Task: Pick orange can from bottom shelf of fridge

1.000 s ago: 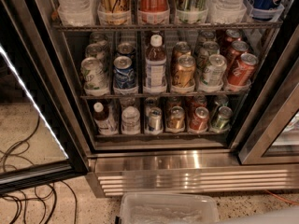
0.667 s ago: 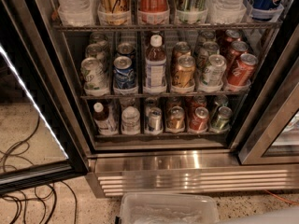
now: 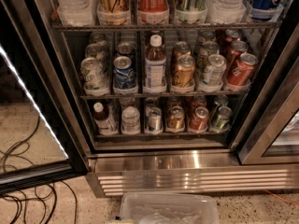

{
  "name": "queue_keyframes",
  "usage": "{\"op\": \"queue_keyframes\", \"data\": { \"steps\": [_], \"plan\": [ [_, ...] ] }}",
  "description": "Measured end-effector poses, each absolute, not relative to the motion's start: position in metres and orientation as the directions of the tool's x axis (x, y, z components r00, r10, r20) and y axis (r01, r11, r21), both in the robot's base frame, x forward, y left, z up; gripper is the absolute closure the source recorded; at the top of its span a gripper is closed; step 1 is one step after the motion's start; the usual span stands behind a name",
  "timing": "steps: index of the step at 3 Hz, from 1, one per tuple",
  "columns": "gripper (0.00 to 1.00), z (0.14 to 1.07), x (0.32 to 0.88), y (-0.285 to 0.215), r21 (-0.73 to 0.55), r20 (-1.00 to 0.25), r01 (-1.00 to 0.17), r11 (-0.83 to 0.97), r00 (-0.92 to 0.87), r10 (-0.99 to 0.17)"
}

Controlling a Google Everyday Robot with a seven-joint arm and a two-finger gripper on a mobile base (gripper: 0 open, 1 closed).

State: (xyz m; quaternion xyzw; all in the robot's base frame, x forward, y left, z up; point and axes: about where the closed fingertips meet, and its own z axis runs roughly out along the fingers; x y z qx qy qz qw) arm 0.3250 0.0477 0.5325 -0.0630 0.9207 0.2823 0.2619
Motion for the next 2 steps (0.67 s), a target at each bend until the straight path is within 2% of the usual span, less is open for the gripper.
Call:
{"op": "queue_keyframes", "data": {
  "steps": [2],
  "plan": [
    [0.0,0.568,0.368,-0.022,0.523,-0.66,-0.169,0.835,-0.701,0.271]
  ]
}}
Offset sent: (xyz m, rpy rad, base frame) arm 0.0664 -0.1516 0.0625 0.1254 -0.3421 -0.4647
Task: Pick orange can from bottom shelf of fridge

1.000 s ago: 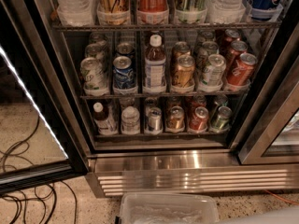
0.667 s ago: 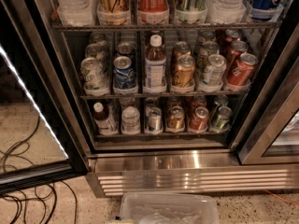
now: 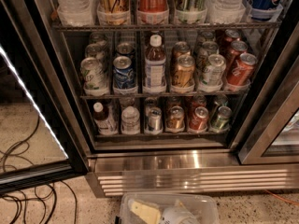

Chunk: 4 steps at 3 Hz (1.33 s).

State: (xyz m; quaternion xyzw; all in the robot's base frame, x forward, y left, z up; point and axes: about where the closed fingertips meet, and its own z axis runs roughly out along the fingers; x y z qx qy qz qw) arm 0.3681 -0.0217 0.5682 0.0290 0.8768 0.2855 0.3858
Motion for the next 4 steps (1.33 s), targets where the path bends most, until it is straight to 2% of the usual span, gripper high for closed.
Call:
{"op": "queue_keyframes", "data": {
  "steps": [2,4],
  "plan": [
    [0.0,0.595,0.389,-0.066,0.437,-0.77,-0.086,0.895,-0.551,0.323],
    [0.0,0.597,0.394,-0.066,0.44,-0.782,-0.086,0.894,-0.526,0.335]
  ]
}}
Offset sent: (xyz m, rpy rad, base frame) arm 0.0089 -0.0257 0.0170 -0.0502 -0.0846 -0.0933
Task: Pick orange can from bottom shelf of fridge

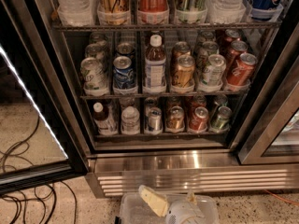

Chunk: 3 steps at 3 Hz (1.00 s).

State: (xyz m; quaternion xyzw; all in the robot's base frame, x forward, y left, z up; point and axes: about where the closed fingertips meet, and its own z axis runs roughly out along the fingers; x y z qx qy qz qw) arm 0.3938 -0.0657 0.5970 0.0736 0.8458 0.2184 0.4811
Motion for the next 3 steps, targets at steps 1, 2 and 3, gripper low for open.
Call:
{"op": "queue_keyframes", "data": {
  "steps": [1,2,3],
  "plan": [
    [0.0,0.618,0.417,-0.071,0.419,-0.831,-0.088,0.904,-0.438,0.342],
    [0.0,0.653,0.459,-0.082,0.37,-0.892,-0.084,0.925,-0.31,0.329],
    [0.0,0.672,0.504,-0.085,0.335,-0.925,-0.071,0.94,-0.212,0.314]
  ]
}}
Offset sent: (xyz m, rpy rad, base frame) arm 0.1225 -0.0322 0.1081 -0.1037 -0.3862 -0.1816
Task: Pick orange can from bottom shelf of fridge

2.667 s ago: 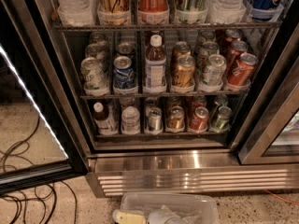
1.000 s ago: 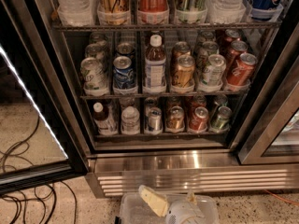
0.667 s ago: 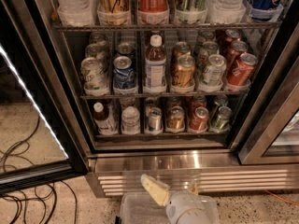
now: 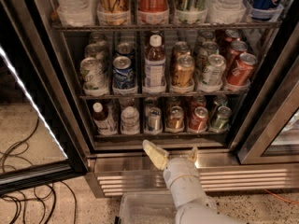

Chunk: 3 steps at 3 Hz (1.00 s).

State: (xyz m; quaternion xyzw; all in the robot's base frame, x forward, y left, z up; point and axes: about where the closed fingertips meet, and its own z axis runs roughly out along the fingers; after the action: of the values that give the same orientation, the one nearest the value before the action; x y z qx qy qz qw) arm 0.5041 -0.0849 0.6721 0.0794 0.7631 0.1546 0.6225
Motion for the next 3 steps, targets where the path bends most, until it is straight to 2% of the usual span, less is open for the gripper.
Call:
{"op": "queue_keyframes", "data": {
  "steps": [1,3],
  "plan": [
    [0.0,0.65,0.526,-0.061,0.296,-0.934,-0.093,0.951,-0.236,0.268],
    [0.0,0.623,0.533,-0.056,0.281,-0.927,-0.06,0.958,-0.276,0.255]
  ]
}}
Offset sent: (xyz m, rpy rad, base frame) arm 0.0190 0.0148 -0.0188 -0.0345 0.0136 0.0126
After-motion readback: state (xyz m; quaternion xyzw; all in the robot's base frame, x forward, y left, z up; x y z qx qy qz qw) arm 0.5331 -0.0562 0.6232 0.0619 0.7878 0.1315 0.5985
